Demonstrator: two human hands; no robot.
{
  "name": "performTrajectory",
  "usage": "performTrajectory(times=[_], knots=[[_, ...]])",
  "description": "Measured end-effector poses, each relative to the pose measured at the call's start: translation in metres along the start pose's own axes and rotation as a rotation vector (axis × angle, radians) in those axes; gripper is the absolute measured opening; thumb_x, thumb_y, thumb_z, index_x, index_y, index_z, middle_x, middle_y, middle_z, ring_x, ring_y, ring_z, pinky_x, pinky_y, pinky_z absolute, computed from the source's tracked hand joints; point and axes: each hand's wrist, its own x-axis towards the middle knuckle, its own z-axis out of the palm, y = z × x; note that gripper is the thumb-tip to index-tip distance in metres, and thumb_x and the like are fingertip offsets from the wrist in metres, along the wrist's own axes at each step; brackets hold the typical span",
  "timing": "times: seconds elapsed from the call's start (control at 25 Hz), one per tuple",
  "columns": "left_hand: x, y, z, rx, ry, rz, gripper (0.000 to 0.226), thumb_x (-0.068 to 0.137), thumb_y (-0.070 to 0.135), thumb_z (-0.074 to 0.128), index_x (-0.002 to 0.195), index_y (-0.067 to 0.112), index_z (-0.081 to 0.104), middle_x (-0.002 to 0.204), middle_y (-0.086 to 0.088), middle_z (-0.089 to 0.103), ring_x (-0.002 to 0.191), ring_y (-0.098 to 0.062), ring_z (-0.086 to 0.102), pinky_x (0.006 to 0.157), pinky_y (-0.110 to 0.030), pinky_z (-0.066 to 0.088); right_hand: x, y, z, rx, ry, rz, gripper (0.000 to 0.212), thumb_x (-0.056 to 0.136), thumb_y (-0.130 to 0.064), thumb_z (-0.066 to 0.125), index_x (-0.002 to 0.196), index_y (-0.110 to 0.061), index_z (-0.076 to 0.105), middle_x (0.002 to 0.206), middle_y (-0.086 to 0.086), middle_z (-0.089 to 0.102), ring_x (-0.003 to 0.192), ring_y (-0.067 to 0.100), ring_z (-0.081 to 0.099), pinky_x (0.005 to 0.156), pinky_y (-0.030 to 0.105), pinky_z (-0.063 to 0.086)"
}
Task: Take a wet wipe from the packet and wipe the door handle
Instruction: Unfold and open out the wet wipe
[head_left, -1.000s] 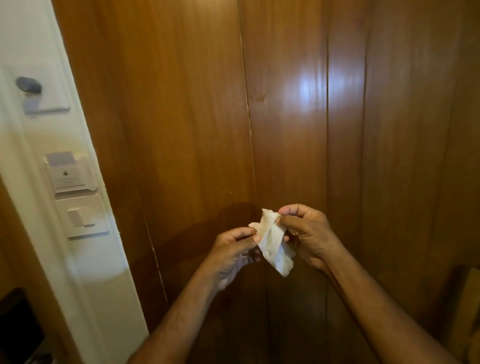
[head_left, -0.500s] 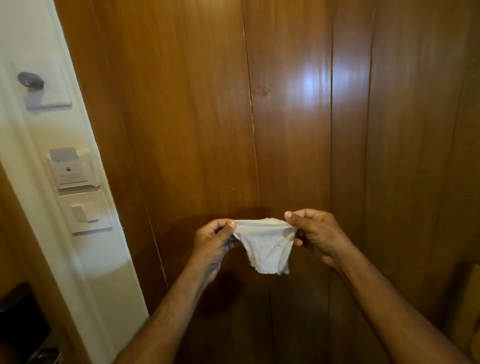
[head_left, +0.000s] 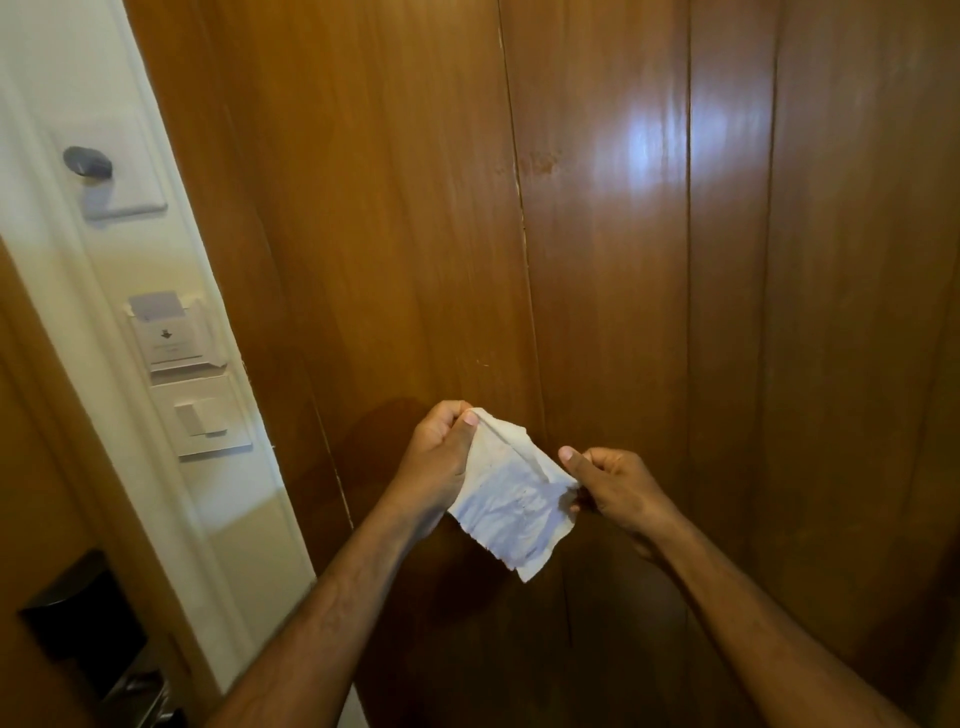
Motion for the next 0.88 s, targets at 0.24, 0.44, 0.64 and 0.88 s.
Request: performTrajectory(times=[0.24, 0.44, 0.64, 0.88], knots=[[-0.008, 0.012, -0.025, 0.114, -0.006, -0.016, 0.02, 0.11, 0.04, 0.043, 0.112, 0.025, 0.057, 0.127, -0.019, 0.057, 0.109, -0.032, 0.063, 0.079, -0.033, 0.048, 0.001, 0.014, 0.02, 0.314, -0.444, 0.054, 0.077, 0.054, -0.068, 0.081, 0.085, 0.0, 0.061, 0.091, 0.017, 0.068, 0.091, 0.033, 0.066, 0.081, 0.045, 0.055], [-0.021, 0.003, -0.067, 0.278, 0.033, -0.075, 0.022, 0.109, 0.048, 0.041, 0.109, 0.03, 0.054, 0.117, -0.007, 0.059, 0.108, -0.027, 0.064, 0.074, -0.03, 0.051, 0.0, 0.012, 0.054, 0.575, -0.929, 0.204, 0.065, 0.086, -0.021, 0.074, 0.139, 0.002, 0.045, 0.133, 0.022, 0.054, 0.115, 0.034, 0.062, 0.095, 0.044, 0.052], [-0.058, -0.036, -0.118, 0.495, 0.284, -0.084, 0.02, 0.108, 0.035, 0.047, 0.103, 0.024, 0.063, 0.096, -0.002, 0.073, 0.073, -0.015, 0.07, 0.056, -0.023, 0.054, 0.004, 0.006, 0.091, 0.8, -0.866, 0.347, 0.047, 0.095, -0.037, 0.059, 0.133, -0.01, 0.061, 0.123, 0.021, 0.066, 0.112, 0.038, 0.065, 0.093, 0.05, 0.055], [-0.167, -0.093, -0.193, 1.099, 0.815, -0.023, 0.033, 0.107, 0.019, 0.046, 0.124, 0.002, 0.068, 0.114, -0.017, 0.074, 0.101, -0.035, 0.071, 0.085, -0.048, 0.059, -0.004, 0.024, 0.179, 0.696, -0.746, 0.306, 0.043, 0.083, -0.032, 0.05, 0.106, -0.001, 0.068, 0.108, 0.025, 0.07, 0.096, 0.035, 0.072, 0.078, 0.044, 0.06]])
